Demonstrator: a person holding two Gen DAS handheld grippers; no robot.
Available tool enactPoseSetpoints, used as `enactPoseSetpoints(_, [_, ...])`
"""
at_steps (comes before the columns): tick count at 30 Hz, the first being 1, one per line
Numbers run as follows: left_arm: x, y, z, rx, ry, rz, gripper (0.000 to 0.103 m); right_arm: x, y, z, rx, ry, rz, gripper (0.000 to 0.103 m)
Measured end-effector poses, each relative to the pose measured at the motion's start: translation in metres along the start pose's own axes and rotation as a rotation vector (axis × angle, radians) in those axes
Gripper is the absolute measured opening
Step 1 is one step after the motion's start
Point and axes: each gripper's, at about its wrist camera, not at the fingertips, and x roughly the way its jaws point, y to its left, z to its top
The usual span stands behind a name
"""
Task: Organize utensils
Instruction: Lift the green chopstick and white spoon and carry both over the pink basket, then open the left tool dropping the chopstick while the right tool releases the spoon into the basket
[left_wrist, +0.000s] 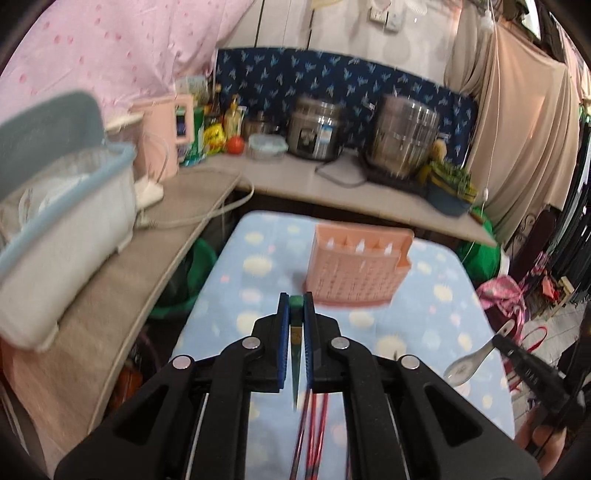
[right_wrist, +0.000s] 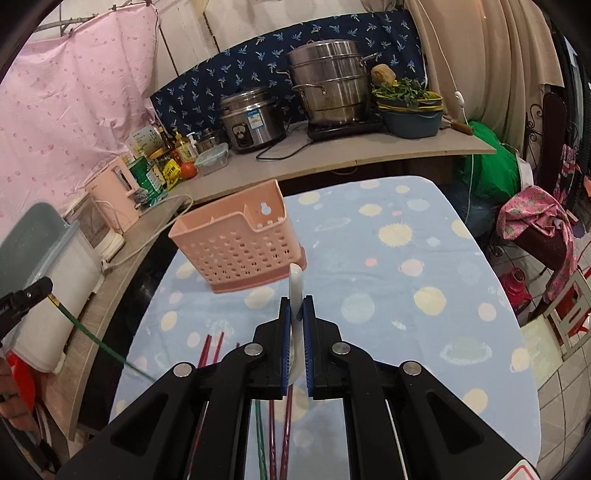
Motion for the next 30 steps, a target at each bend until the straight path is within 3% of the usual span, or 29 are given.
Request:
enactPoseSetpoints(8, [0.009,-0.019,0.097,-0.016,-0.167,-0.004,0.007,0.04,0.02,0.077,0.008,-0.066,0.05,0.007])
enactPoseSetpoints(13, [0.017,-0.033,0.138,-0.022,-0.285,-0.011,0.007,0.076,0.028,0.109,0.021,-0.07,0.087,0.007])
enactPoseSetpoints(16, [0.031,-0.038,0.156,-0.038,-0.313,-0.034,0.007,0.093,0.034,0.122,0.01,-0.089,0.064,0.007])
enactPoseSetpoints(21, [0.073,-0.042,0.161,-0.044,-0.264,-0.037,0.007,0.128,0.04,0.135,-0.003,-0.08,0.002,0.007])
enactPoseSetpoints(30, [0.148,-0.034,0.128,-0.032,-0.127,0.011,0.007,0.189,0.039,0.119,-0.028,0.02,-0.02,0.007])
